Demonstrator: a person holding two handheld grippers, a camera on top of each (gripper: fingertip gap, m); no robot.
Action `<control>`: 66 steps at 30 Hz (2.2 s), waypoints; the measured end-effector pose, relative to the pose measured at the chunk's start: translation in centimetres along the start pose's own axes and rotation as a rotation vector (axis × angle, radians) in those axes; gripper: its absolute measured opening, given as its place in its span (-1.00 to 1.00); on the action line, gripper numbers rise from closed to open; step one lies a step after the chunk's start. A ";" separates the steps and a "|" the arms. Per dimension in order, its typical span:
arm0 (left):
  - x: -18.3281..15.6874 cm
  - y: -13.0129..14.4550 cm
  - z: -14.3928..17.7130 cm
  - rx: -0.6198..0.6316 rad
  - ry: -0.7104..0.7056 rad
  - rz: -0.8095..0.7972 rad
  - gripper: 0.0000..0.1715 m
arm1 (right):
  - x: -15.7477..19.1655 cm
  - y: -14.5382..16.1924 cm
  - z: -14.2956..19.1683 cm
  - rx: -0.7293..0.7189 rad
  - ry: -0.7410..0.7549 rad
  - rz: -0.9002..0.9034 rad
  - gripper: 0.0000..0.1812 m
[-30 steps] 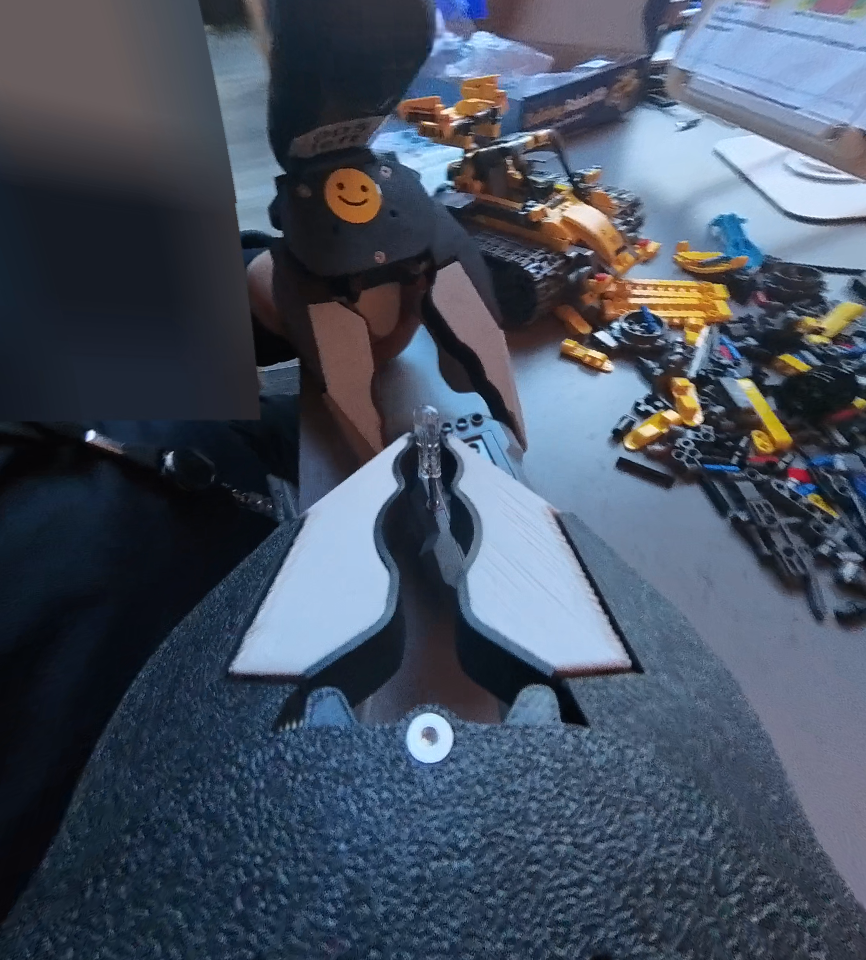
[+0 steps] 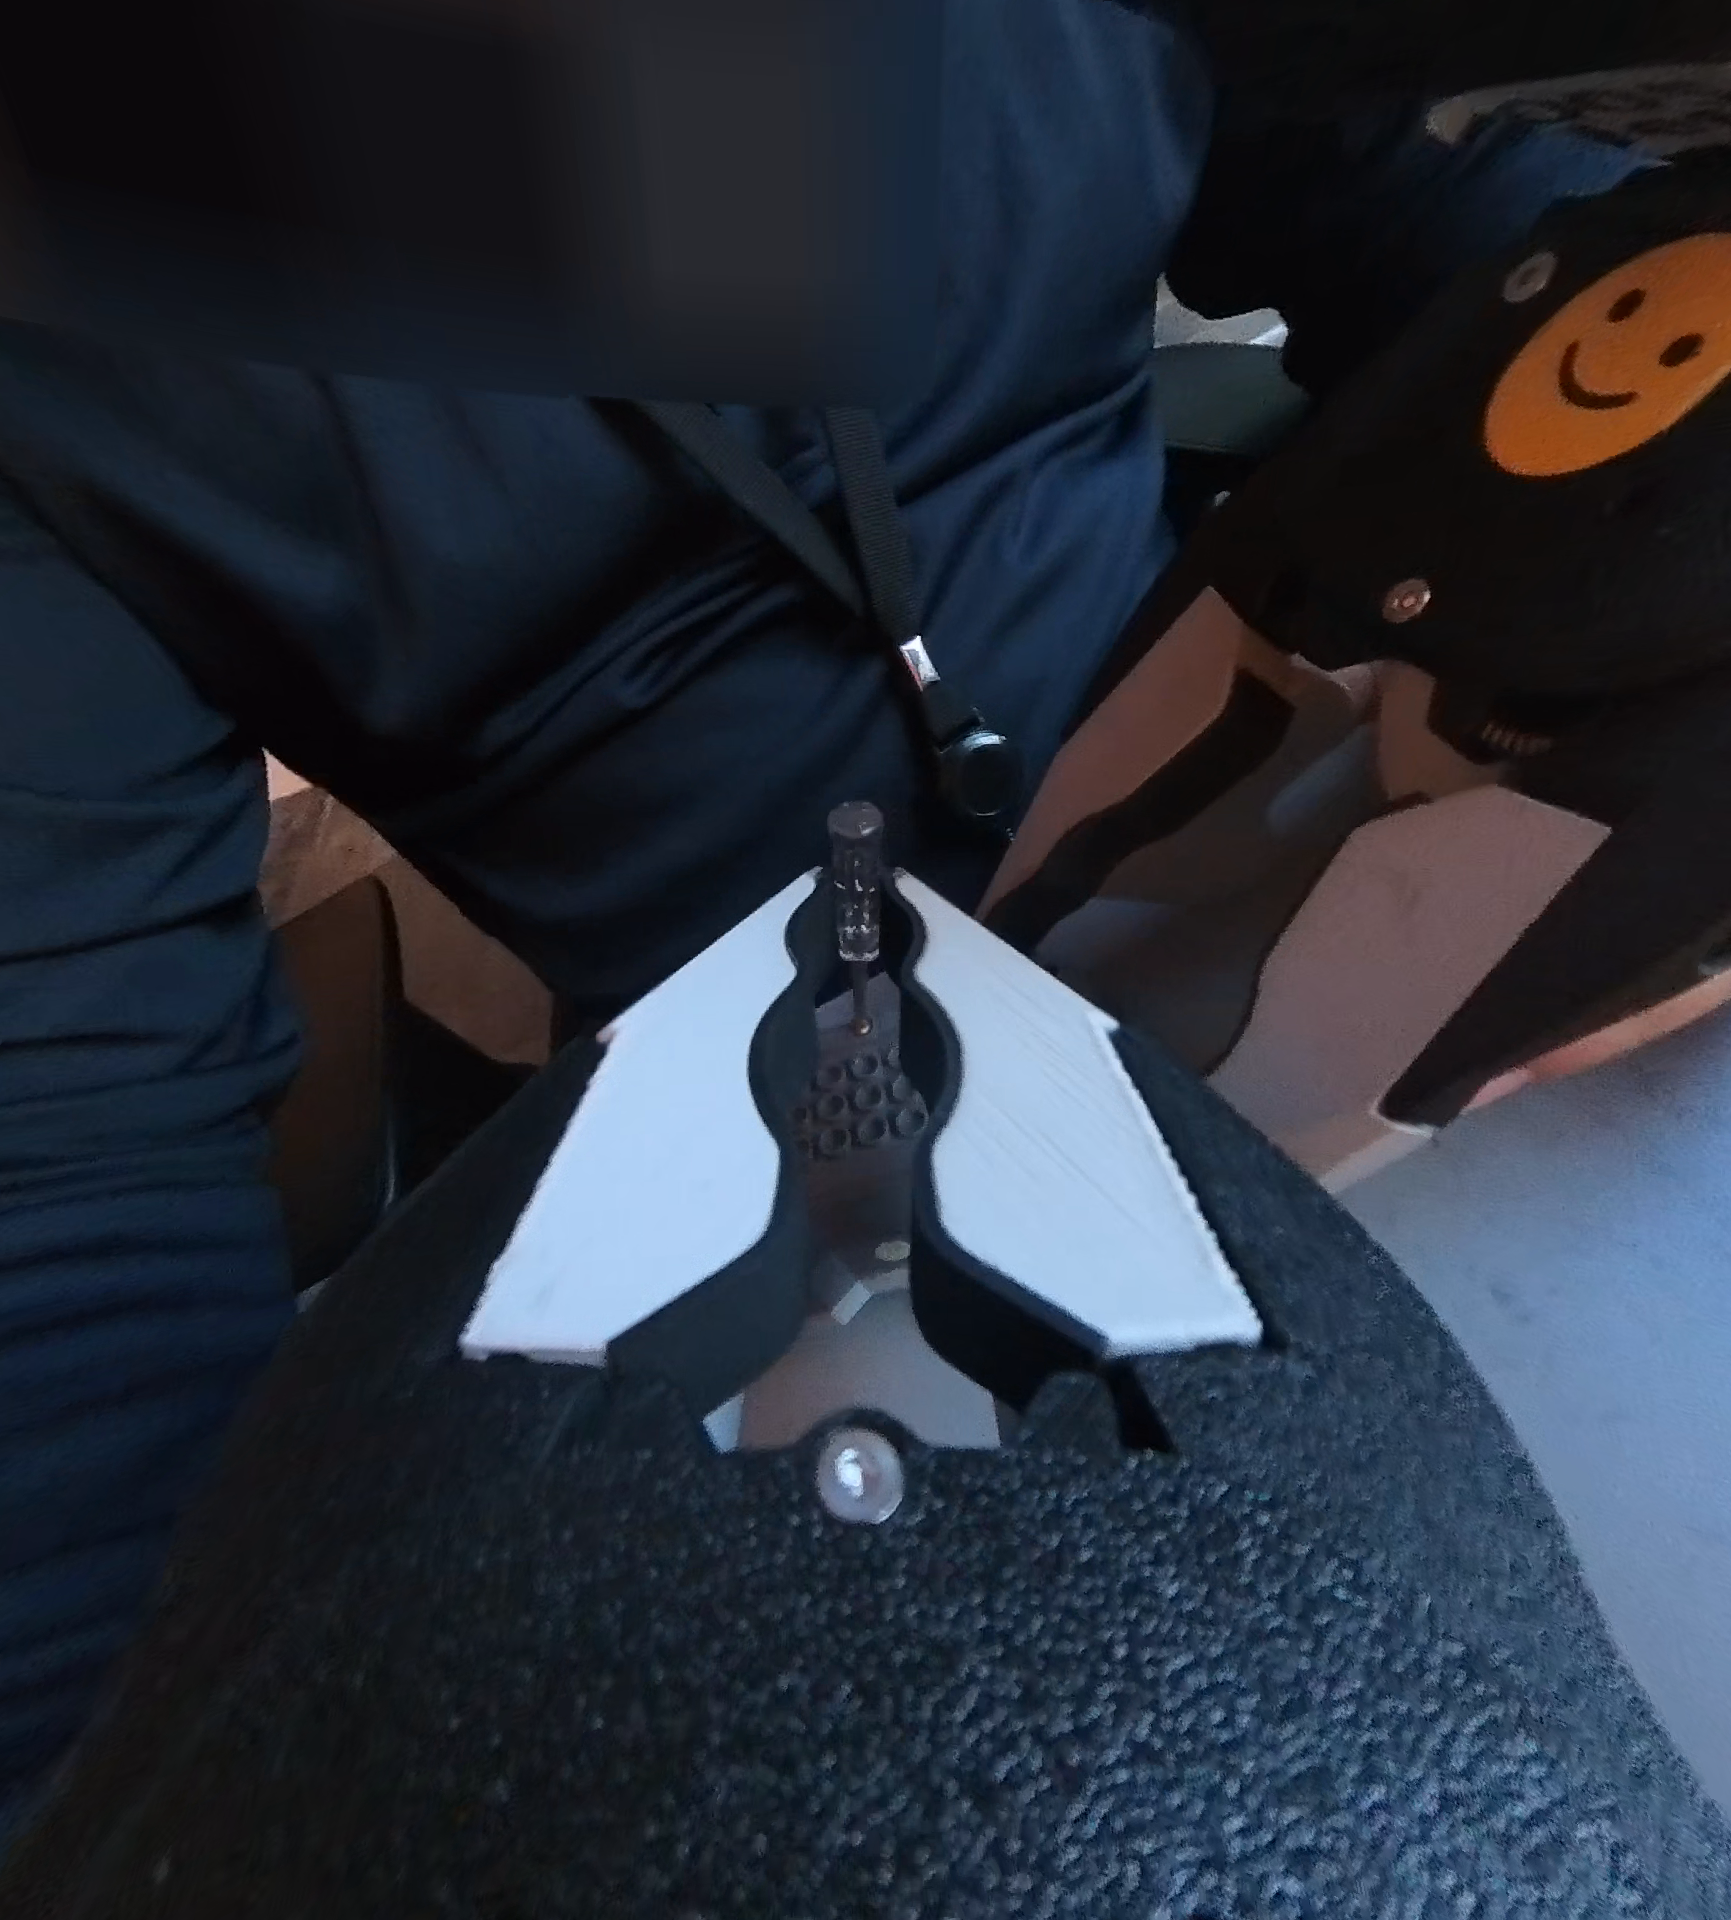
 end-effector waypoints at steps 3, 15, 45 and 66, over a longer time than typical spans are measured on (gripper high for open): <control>0.0 0.0 0.0 0.000 -0.002 -0.002 -0.20 | 0.3 -0.6 0.0 -0.034 0.020 0.040 -0.93; 0.4 0.1 0.1 0.031 -0.179 0.081 -0.20 | 5.4 -1.2 1.1 -0.280 1.008 -0.222 -0.92; 0.6 -0.1 -0.3 0.053 -0.323 0.201 -0.20 | 8.3 2.2 -4.4 -0.521 1.623 -0.327 -0.92; 0.6 -0.1 -0.3 0.051 -0.319 0.201 -0.20 | 8.4 2.4 -4.2 -0.510 1.588 -0.312 -0.92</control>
Point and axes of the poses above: each gripper's, where its closed fingertips meet, z back along the fingers, y out of its underside, x = y × z across the jaws, the point moved 9 cm from there along z, back along the fingers, and after that the axes turned 5 degrees about -z, right-handed, at the moved point
